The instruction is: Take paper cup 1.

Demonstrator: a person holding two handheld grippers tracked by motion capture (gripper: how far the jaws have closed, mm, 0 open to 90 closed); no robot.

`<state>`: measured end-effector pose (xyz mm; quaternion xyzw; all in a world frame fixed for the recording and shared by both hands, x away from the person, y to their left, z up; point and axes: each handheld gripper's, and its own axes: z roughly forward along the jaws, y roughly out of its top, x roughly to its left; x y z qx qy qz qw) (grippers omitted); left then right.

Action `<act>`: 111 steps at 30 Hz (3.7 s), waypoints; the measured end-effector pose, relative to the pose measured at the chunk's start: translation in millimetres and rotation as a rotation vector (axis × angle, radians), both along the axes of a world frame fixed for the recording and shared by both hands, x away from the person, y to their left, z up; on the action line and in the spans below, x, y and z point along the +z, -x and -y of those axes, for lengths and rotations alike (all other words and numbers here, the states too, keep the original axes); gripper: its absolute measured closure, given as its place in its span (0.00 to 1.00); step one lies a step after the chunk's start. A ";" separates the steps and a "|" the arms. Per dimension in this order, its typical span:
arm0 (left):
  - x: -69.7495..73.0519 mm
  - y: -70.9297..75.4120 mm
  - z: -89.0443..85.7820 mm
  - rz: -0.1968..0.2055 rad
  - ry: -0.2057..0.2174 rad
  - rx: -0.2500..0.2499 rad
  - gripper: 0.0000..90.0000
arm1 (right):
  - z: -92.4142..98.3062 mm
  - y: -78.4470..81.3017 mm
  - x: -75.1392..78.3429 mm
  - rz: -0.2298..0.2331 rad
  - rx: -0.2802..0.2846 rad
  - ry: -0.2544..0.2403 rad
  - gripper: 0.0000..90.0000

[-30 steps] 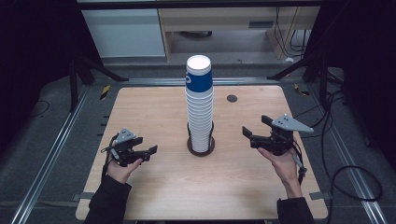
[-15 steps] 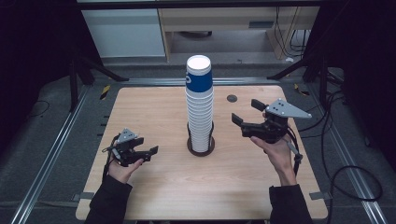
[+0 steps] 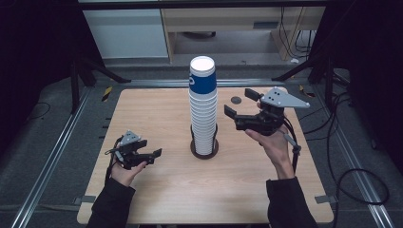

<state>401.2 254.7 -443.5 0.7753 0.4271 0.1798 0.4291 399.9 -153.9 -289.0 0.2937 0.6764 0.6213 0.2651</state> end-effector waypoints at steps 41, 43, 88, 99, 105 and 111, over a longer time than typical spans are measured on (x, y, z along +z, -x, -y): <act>-3.6 -1.3 2.9 -0.016 -0.011 -0.012 0.25 | -76.6 -56.1 19.9 -0.010 0.109 -0.025 0.12; -4.1 -1.5 3.3 -0.018 -0.012 -0.013 0.25 | -77.3 -57.0 19.9 -0.015 0.112 -0.025 0.13; -3.7 -1.1 3.4 -0.022 -0.005 -0.014 0.25 | -79.8 -51.8 53.9 0.057 0.091 -0.010 0.24; -3.7 -1.0 3.5 -0.022 -0.004 -0.014 0.25 | -76.5 -50.1 70.8 0.090 0.089 -0.038 0.24; -3.7 -1.0 3.8 -0.020 -0.004 -0.013 0.25 | -71.1 -46.1 79.0 0.110 0.086 -0.055 0.24; -3.0 -0.9 2.5 -0.019 -0.006 -0.015 0.25 | -62.2 -39.5 85.2 0.130 0.082 -0.069 0.24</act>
